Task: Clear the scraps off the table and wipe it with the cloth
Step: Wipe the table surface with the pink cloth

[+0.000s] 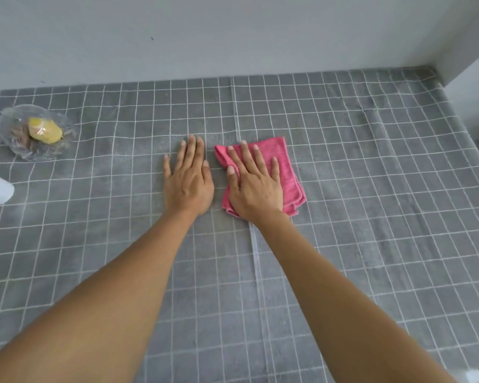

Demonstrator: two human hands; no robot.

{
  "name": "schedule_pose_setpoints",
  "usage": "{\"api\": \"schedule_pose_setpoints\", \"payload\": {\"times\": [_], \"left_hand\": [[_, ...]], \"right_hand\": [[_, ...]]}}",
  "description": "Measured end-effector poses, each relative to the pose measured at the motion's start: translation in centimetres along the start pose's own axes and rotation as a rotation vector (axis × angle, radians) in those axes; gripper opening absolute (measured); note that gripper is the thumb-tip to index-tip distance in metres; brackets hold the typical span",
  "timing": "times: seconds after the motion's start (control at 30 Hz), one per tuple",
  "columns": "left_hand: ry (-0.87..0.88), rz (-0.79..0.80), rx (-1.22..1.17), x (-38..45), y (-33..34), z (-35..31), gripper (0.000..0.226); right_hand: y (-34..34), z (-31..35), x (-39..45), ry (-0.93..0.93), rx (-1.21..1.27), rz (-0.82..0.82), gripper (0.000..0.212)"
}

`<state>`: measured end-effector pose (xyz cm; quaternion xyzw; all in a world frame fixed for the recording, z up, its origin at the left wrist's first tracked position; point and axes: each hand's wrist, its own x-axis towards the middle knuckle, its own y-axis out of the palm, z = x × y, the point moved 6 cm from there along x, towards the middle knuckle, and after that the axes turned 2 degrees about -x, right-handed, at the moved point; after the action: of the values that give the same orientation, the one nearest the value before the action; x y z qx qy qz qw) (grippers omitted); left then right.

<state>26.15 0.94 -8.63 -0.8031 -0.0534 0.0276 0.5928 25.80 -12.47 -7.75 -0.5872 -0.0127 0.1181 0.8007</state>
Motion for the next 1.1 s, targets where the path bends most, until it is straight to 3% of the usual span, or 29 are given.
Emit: {"api": "schedule_pose_setpoints", "payload": {"times": [0.23, 0.43, 0.7, 0.87, 1.1], "left_hand": [[-0.011, -0.002, 0.004, -0.3, 0.1, 0.1, 0.053], [-0.006, 0.008, 0.003, -0.3, 0.0, 0.0, 0.052], [0.000, 0.024, -0.011, -0.3, 0.0, 0.1, 0.053], [-0.008, 0.045, 0.001, -0.3, 0.0, 0.0, 0.053], [-0.044, 0.107, 0.030, -0.1, 0.0, -0.5, 0.053]], "right_hand": [[-0.7, -3.5, 0.6, 0.357, 0.041, -0.071, 0.053], [0.6, 1.6, 1.2, 0.130, 0.043, -0.003, 0.052], [-1.0, -4.6, 0.0, 0.221, 0.001, -0.012, 0.051], [-1.2, -4.7, -2.4, -0.087, -0.065, 0.039, 0.049], [-2.5, -9.9, -3.4, 0.136, -0.064, 0.001, 0.050]]}}
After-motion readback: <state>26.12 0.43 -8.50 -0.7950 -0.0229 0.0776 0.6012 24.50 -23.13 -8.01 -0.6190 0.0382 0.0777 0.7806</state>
